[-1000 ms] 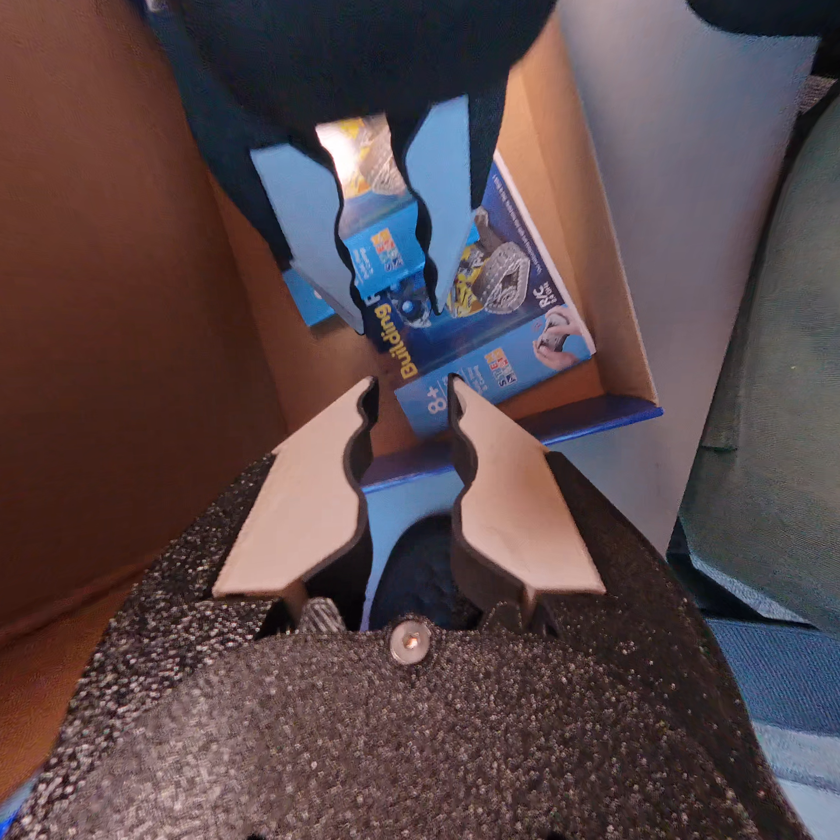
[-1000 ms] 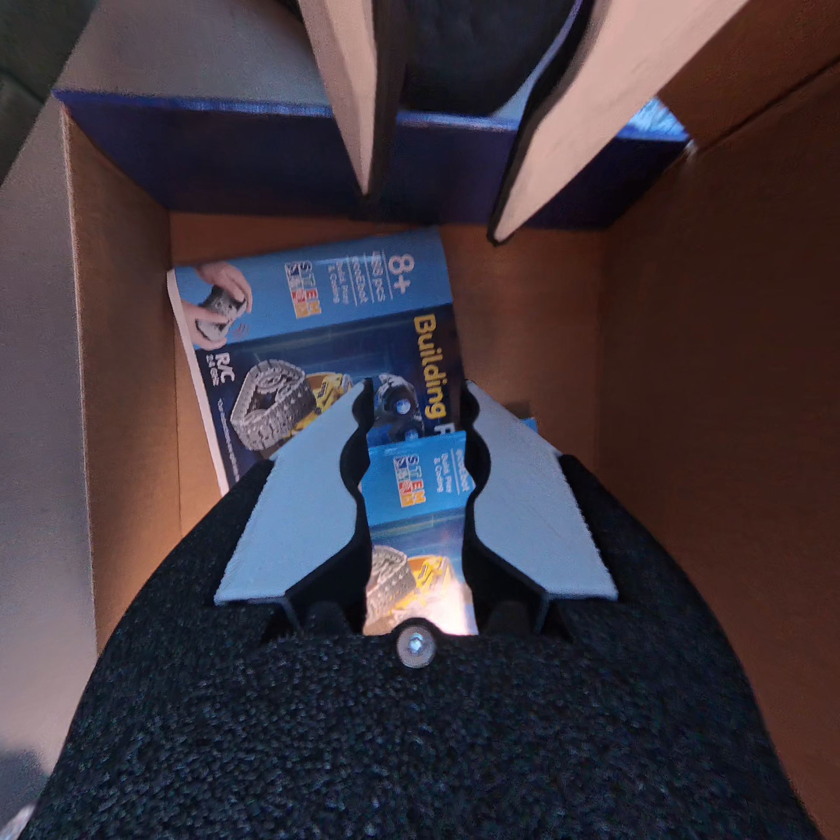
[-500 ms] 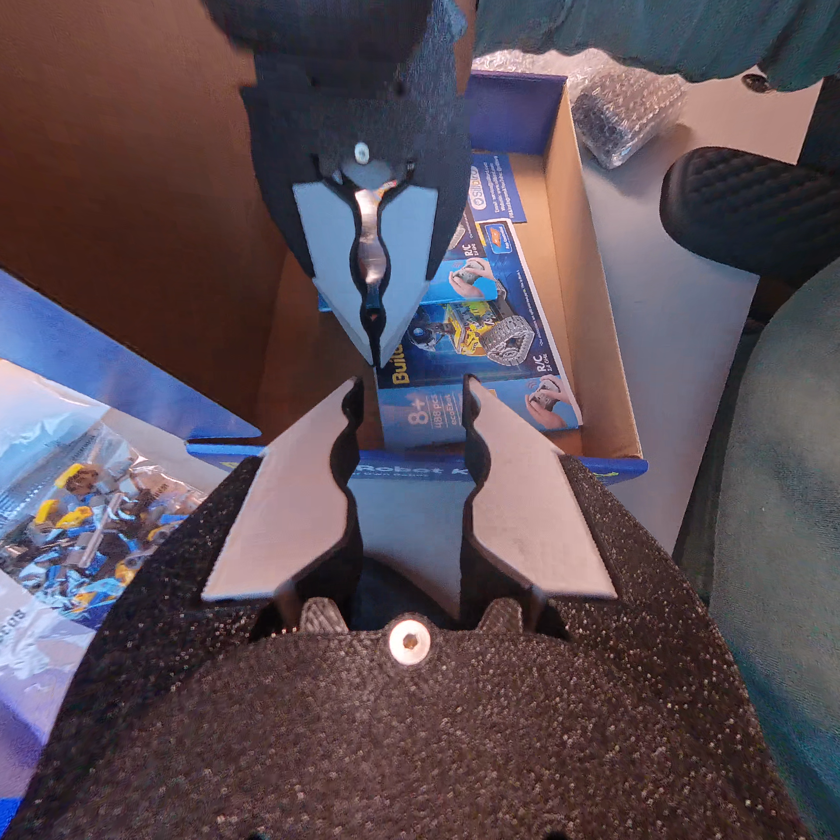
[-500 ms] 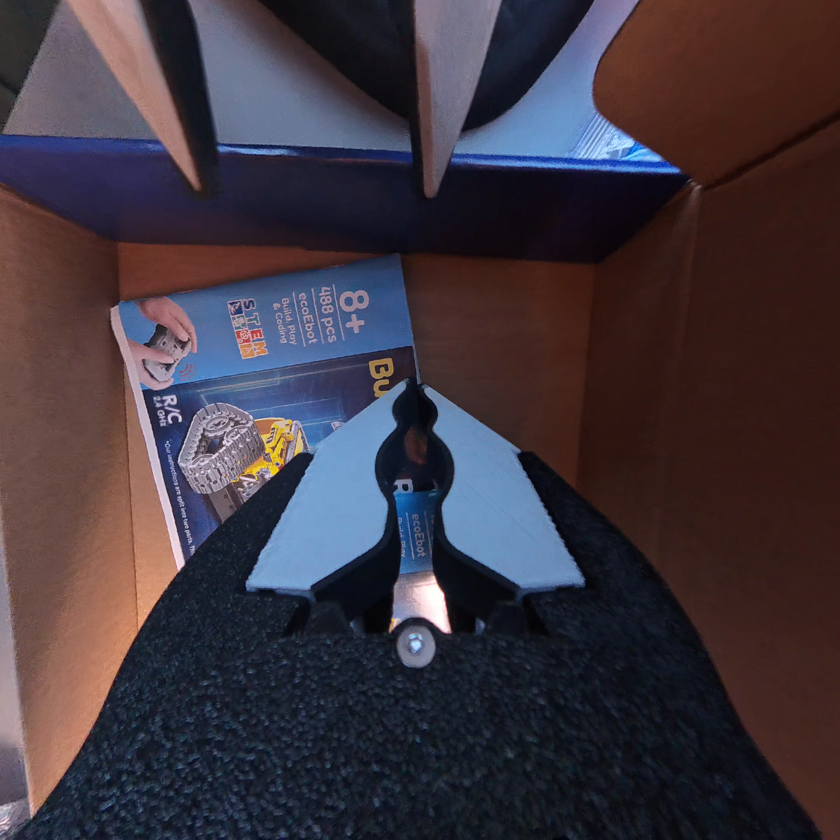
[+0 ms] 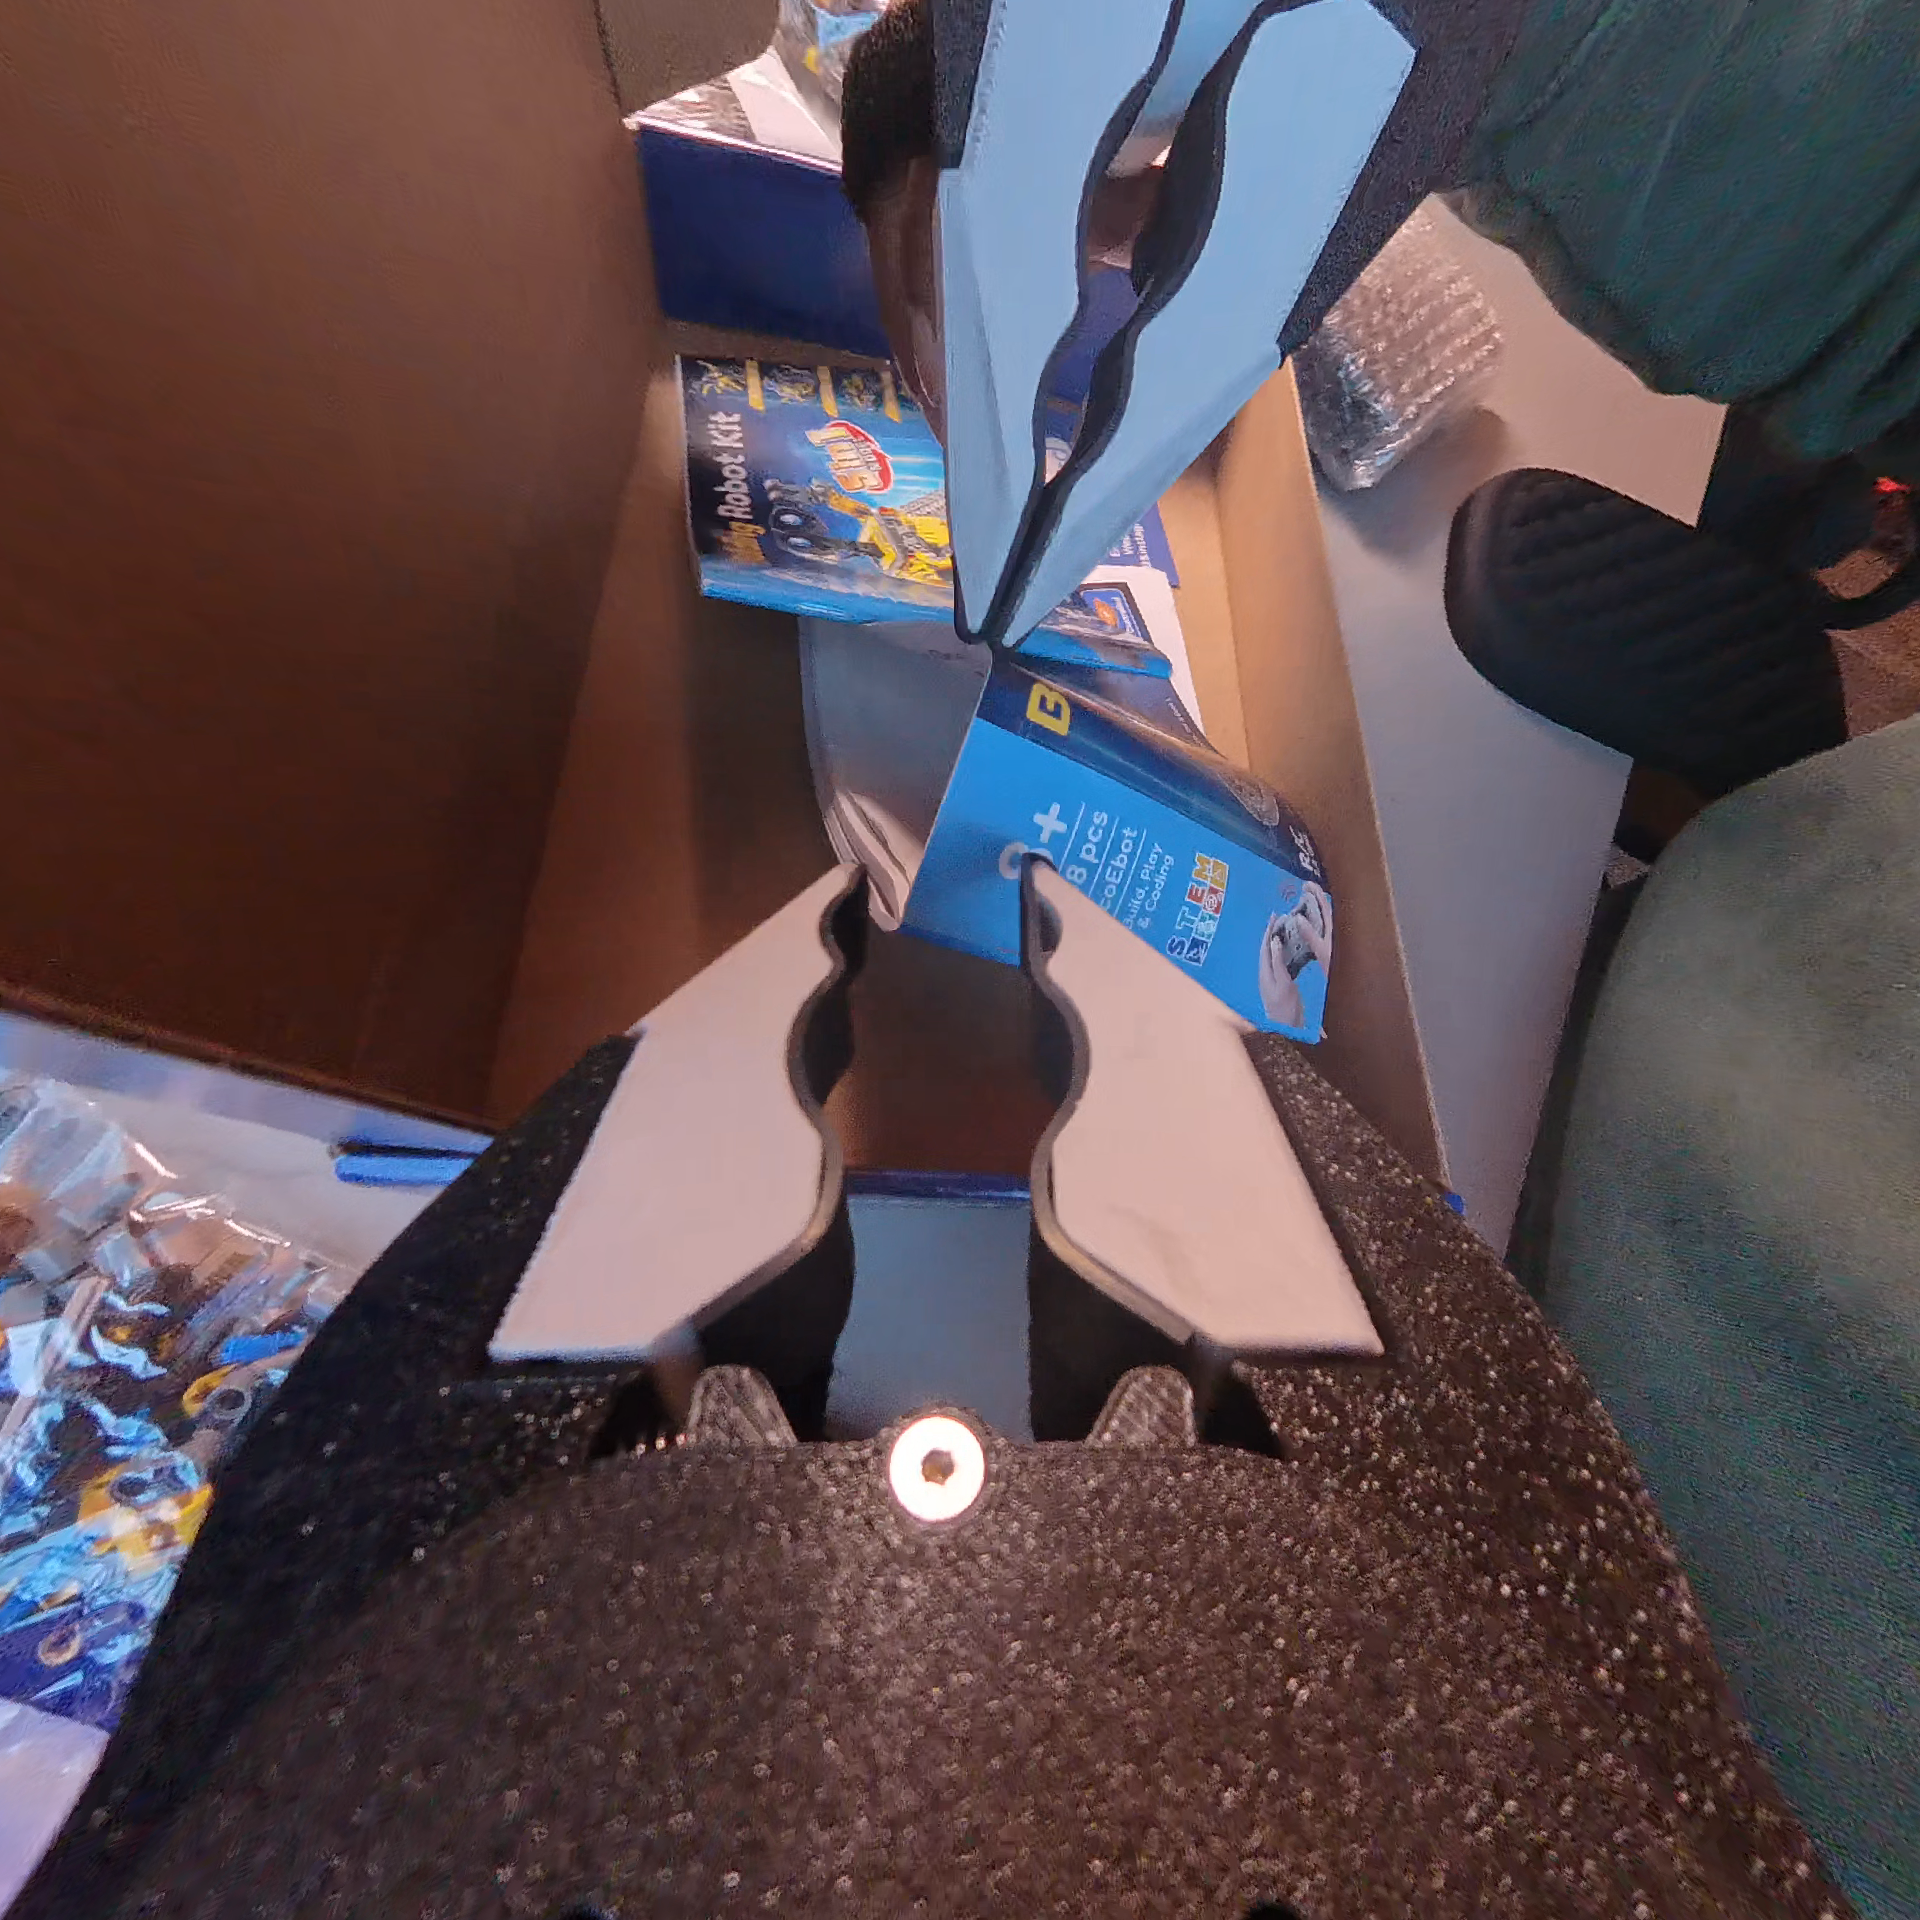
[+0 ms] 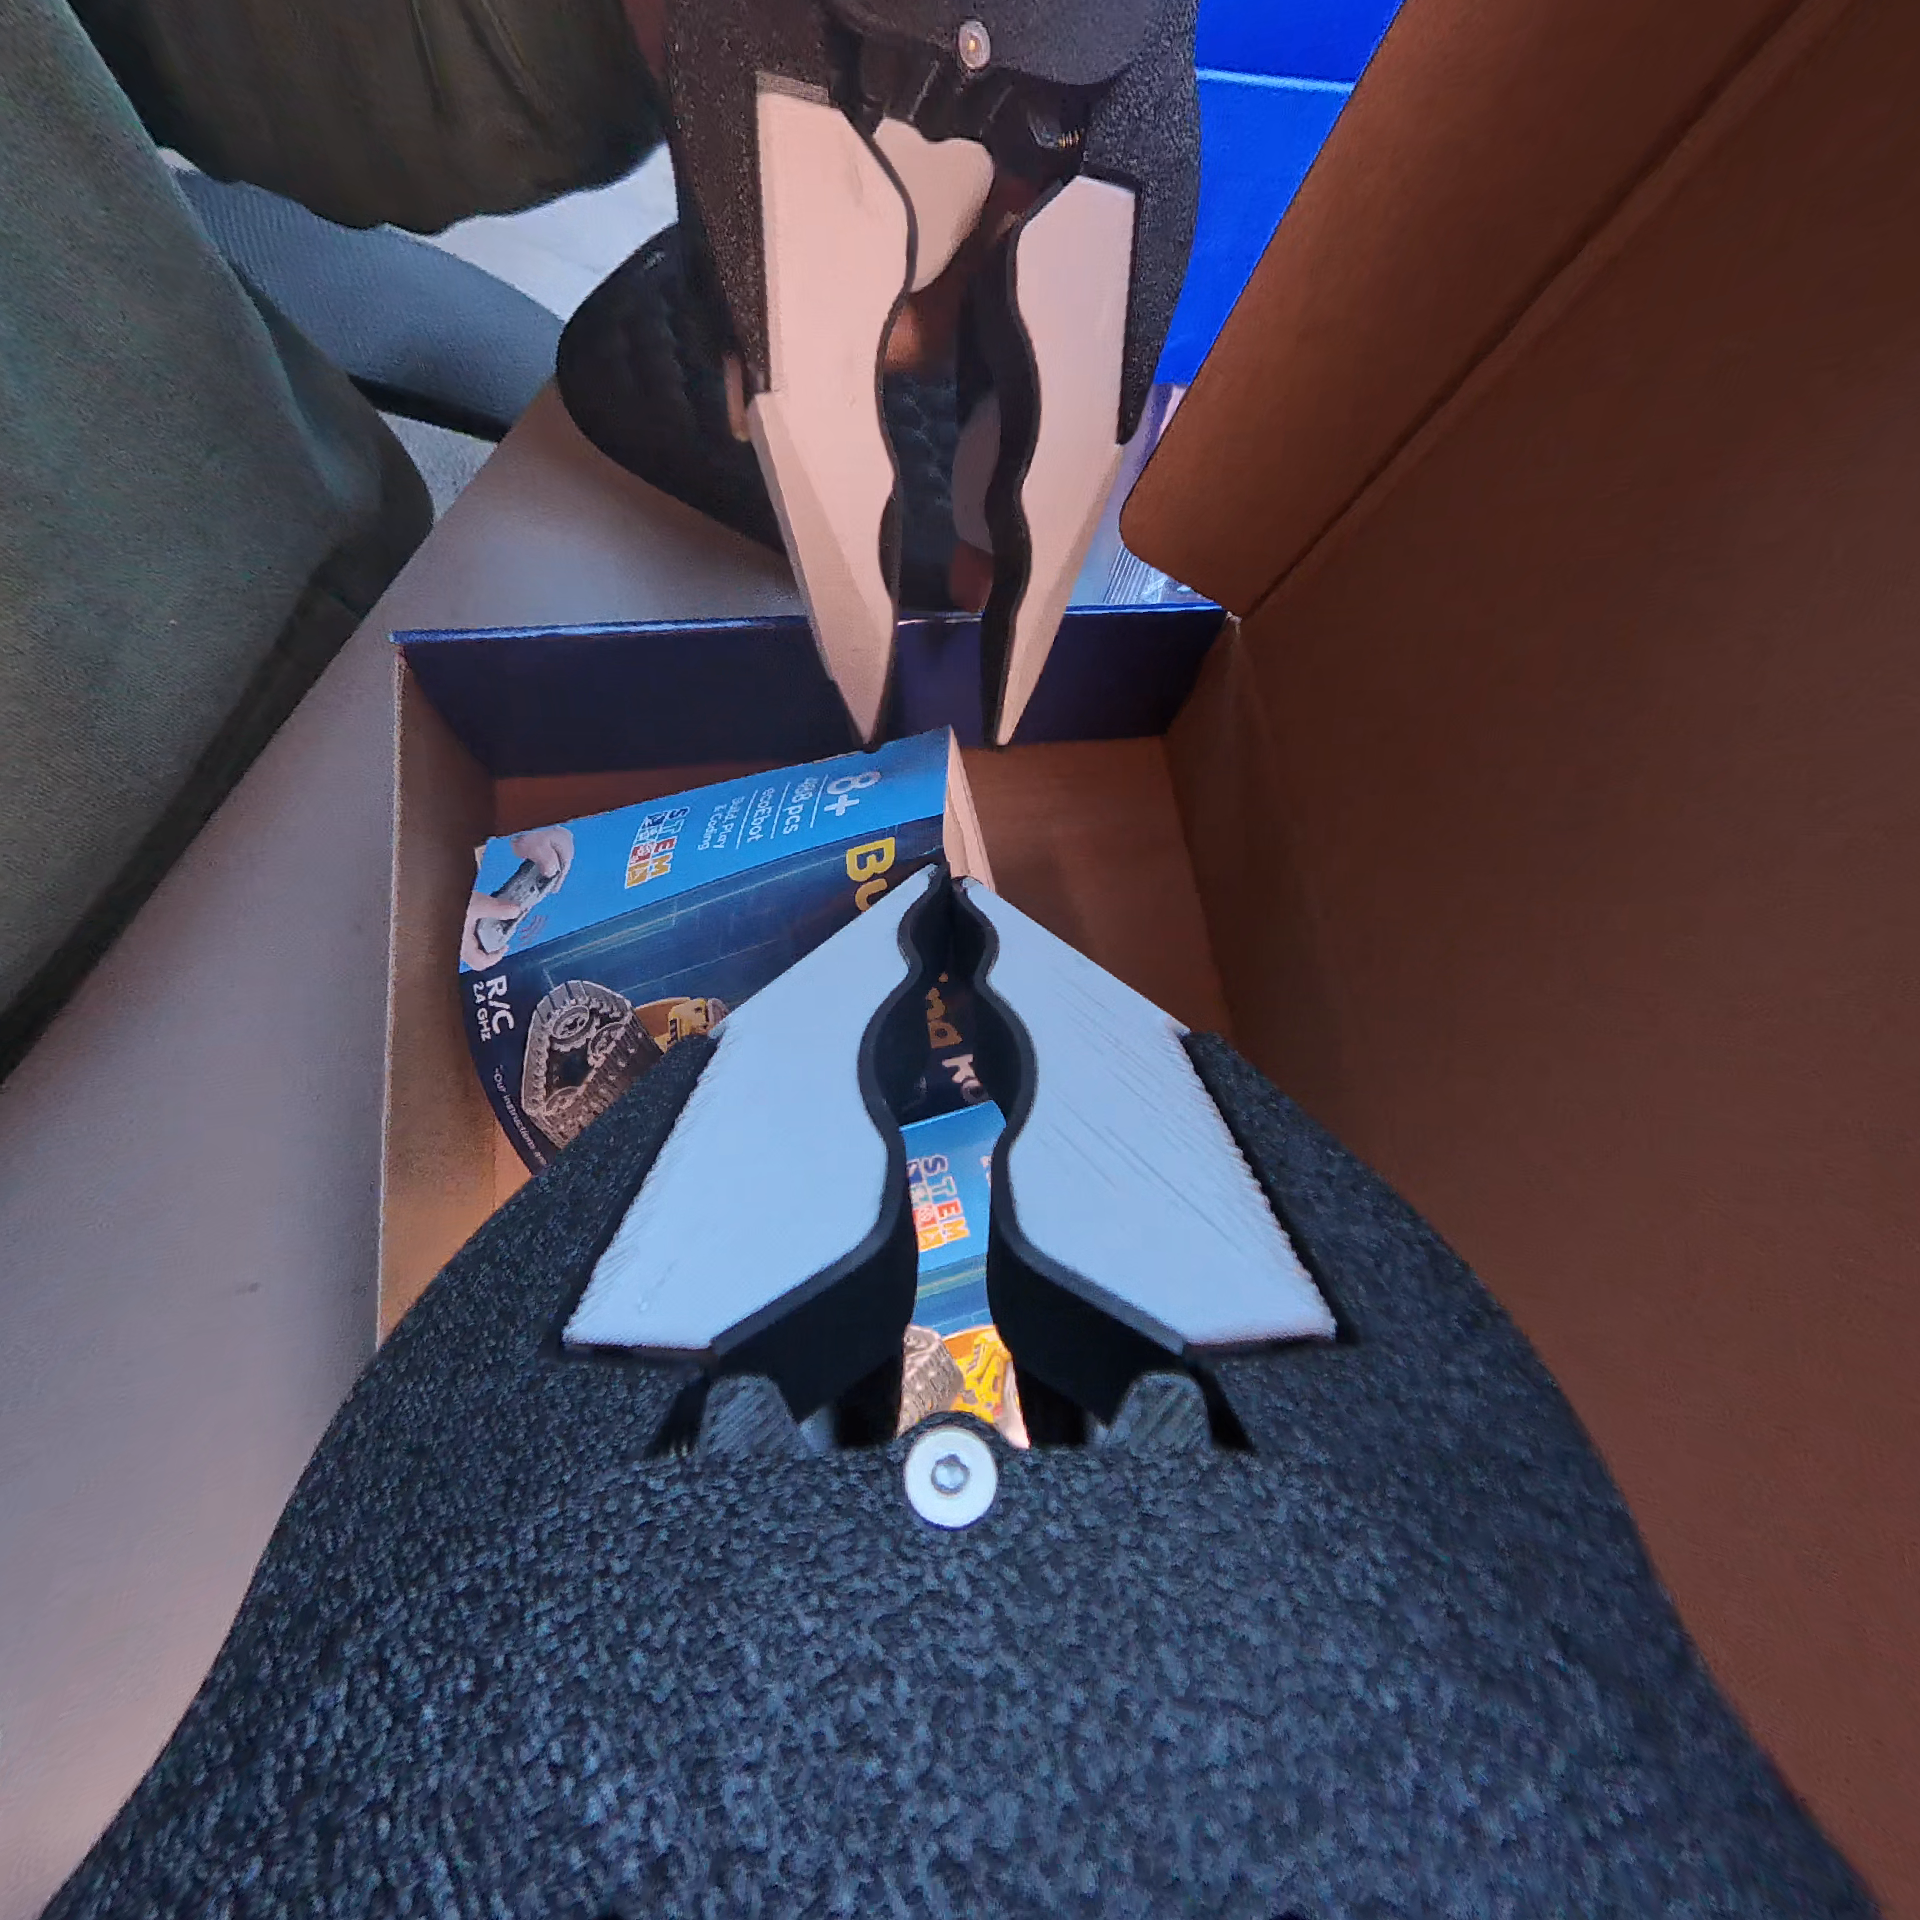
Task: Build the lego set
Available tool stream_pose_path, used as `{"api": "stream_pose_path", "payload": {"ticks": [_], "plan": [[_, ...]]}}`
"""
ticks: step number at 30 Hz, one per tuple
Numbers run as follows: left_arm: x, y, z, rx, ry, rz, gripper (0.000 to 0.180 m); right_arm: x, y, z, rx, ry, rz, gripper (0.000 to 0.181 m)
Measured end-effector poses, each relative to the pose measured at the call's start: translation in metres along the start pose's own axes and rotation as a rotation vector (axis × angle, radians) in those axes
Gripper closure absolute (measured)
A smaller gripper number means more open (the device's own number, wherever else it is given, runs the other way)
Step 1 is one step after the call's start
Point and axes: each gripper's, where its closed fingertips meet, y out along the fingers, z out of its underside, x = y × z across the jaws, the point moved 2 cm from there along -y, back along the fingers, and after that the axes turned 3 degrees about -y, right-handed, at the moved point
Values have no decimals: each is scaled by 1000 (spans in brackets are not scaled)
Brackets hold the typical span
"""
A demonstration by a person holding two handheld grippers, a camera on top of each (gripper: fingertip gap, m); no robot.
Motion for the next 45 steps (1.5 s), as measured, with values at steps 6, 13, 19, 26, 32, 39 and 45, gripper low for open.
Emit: {"api": "stream_pose_path", "payload": {"ticks": [6, 13, 19, 26, 32, 39, 45], "plan": [[-11, 10, -2, 62, -47, 95, 119, 1, -26, -8, -112, 10, 75, 181], [-7, 17, -2, 138, 45, 15, 149, 6, -19, 9, -52, 4, 147, 181], [-28, 24, 29, 421, 314, 76, 108, 31, -7, 35, 99, 13, 66, 155], [-43, 39, 46, 681, 814, 225, 103, 23, -40, 50, 8, 135, 246, 154], [-45, 51, 36, 704, 980, 374, 98, 11, -86, 52, -195, 239, 476, 158], [-40, 54, 39, 794, 1120, 402, 111, 6, -105, 47, -311, 252, 558, 161], [-37, 61, 46, 821, 1212, 388, 113, 3, -117, 44, -376, 255, 625, 164]]}}
